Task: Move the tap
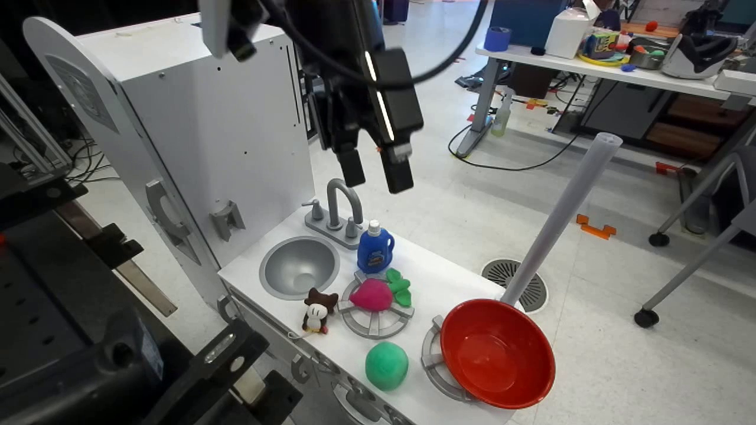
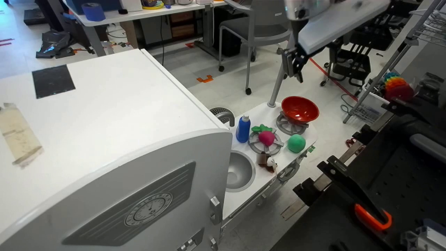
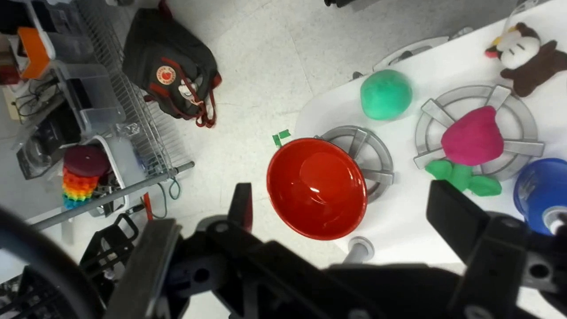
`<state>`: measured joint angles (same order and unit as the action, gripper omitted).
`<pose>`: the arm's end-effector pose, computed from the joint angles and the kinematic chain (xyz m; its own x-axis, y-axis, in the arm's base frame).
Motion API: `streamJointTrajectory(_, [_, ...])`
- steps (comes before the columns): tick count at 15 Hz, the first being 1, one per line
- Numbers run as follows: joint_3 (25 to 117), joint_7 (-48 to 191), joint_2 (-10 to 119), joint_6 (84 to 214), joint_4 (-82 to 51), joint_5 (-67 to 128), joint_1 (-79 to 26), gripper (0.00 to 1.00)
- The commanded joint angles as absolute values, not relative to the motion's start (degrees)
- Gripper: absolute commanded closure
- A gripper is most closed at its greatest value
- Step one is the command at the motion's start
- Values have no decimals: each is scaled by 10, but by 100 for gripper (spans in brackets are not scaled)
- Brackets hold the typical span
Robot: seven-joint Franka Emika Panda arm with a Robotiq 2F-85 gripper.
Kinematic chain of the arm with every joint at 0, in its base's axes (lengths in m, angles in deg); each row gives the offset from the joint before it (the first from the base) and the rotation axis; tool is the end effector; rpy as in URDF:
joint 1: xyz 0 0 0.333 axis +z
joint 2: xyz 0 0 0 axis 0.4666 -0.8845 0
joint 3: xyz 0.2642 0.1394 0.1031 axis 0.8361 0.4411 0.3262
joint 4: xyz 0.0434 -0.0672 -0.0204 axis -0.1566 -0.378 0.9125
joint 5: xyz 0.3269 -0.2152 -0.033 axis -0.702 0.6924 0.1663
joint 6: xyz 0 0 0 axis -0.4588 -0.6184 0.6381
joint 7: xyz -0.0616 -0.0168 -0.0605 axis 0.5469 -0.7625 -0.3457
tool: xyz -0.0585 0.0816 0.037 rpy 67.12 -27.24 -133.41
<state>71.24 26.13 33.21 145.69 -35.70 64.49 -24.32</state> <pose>0.5736 -0.0154 0.1134 0.9376 -0.3476 -0.0046 -0.2944 -0.8012 0.5210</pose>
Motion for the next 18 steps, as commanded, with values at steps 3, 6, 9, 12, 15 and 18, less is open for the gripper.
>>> streamJointTrajectory(3, [647, 272, 111, 1616, -169, 651, -204, 0])
streamJointTrajectory(6, [631, 310, 54, 1719, -136, 638, -189, 0])
streamJointTrajectory(9, [623, 367, 38, 1817, -160, 627, -169, 0])
streamJointTrajectory(12, [593, 436, 22, 1896, -177, 614, -134, 0])
streamJointTrajectory(15, [565, 524, 4, 1951, -187, 577, -109, 0])
streamJointTrajectory(18, [581, 637, 15, 1981, -225, 530, -118, 0])
